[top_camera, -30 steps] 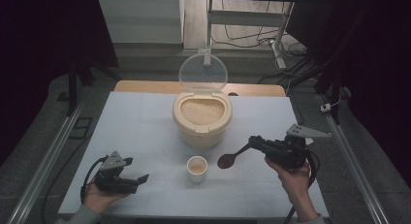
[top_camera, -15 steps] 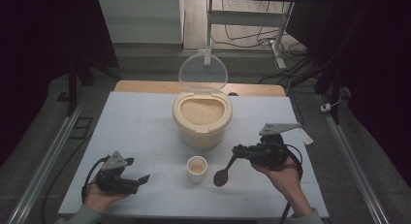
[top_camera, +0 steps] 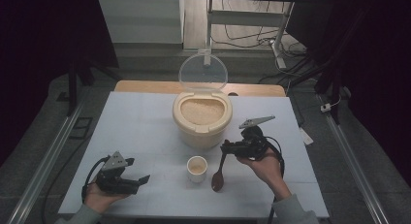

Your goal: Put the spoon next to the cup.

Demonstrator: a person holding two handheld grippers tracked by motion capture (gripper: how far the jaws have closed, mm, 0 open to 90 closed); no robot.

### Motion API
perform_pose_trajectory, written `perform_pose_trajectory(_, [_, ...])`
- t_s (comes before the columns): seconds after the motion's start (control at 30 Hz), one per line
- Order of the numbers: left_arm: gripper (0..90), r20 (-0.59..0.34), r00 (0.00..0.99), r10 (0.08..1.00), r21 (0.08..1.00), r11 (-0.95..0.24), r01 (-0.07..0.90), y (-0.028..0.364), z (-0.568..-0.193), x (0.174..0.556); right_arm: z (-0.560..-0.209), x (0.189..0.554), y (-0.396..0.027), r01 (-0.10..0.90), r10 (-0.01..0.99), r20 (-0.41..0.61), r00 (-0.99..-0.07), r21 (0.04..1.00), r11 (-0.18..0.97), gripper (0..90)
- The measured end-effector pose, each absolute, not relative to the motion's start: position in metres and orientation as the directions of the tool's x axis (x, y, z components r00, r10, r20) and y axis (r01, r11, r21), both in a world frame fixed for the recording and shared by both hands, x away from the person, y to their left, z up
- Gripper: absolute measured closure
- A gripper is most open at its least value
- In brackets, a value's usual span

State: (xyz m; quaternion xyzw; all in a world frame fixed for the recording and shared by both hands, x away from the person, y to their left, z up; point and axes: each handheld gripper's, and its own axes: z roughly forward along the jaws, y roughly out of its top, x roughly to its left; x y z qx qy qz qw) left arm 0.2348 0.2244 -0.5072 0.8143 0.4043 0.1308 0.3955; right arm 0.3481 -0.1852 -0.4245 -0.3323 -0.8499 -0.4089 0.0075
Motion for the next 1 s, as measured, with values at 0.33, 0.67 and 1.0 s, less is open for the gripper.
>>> perform_pose_trajectory(0.33, [13.2,-0.105,0.640,0.761,0.747,-0.365,0.556,0.224,-0.508,0.235,-0.467,0.373,-0.206,0.654,0.683,0.302,-0.665,0.676,0.338,68.1])
perform_pose_trajectory(0.67, [13.2,-0.108,0.641,0.760,0.741,-0.369,0.562,0.223,-0.509,0.235,-0.501,0.379,-0.208,0.681,0.785,0.240,-0.572,0.673,0.290,58.5])
perform_pose_trajectory(1.0, [13.2,-0.107,0.643,0.758,0.737,-0.374,0.563,0.222,-0.510,0.235,-0.512,0.380,-0.199,0.699,0.845,0.159,-0.511,0.649,0.300,51.7])
